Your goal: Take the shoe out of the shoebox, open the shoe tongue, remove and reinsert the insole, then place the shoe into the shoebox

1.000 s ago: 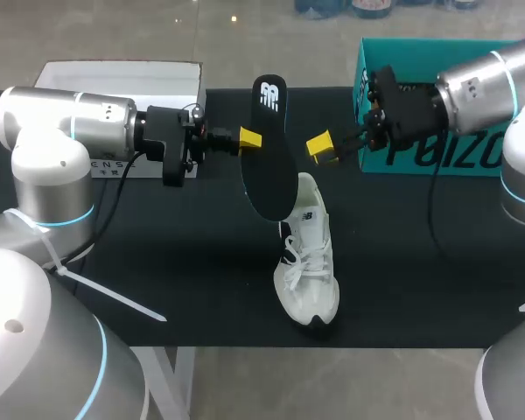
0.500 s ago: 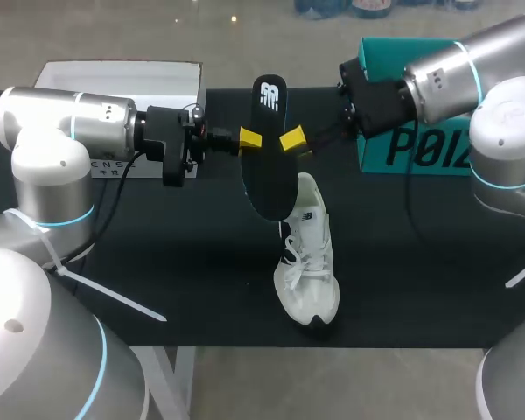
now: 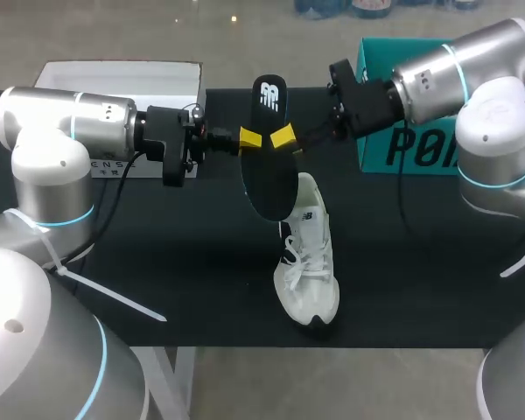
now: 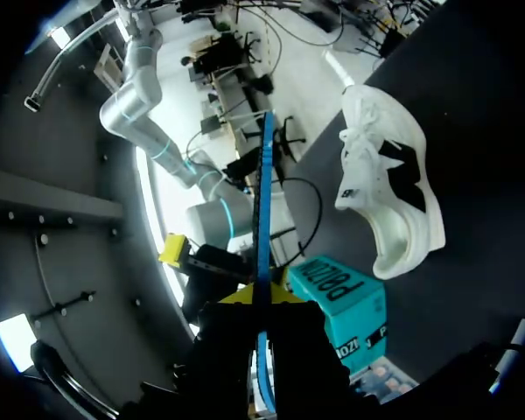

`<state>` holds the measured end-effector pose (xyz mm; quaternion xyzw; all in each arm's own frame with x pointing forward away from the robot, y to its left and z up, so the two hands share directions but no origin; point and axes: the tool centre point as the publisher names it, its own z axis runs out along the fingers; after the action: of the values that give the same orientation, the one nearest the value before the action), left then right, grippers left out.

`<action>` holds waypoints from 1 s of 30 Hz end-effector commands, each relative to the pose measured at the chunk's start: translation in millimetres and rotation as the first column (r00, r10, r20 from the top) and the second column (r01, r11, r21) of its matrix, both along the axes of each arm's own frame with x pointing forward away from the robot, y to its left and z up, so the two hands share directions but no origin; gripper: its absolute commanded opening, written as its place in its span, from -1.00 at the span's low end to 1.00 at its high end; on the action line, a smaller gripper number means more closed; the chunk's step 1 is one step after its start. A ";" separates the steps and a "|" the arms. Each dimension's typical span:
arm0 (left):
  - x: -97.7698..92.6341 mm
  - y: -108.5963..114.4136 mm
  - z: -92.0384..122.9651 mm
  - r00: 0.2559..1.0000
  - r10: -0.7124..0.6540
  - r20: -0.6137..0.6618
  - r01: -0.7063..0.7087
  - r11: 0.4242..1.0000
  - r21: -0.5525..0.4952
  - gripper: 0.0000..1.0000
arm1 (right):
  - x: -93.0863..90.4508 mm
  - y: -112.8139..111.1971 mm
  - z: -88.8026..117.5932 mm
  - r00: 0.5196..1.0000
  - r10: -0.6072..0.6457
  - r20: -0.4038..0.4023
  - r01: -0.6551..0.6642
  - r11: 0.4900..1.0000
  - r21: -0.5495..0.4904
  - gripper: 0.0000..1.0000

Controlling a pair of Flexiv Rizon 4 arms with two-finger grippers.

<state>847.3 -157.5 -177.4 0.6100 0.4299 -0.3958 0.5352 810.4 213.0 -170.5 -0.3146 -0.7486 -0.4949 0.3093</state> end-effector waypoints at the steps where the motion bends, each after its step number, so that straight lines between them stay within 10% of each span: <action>1: 0.0 -0.9 0.0 1.000 0.001 0.001 -0.001 1.000 0.000 -1.00 | -0.3 0.2 -2.7 1.000 -0.011 -0.003 0.011 1.000 -0.001 0.79; 8: 0.0 -0.9 0.0 1.000 0.001 0.001 -0.001 1.000 0.000 -1.00 | -0.3 1.5 -5.2 1.000 -0.023 -0.010 0.023 1.000 0.000 -0.01; 30: 0.0 -0.9 0.0 1.000 0.001 0.001 -0.001 1.000 0.000 -1.00 | -1.4 8.9 -8.5 0.999 -0.026 -0.020 0.026 1.000 -0.009 -1.00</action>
<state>847.0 -157.2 -176.8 0.6099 0.4297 -0.3960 0.5354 810.2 219.1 -178.8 -0.3296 -0.7440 -0.4917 0.3101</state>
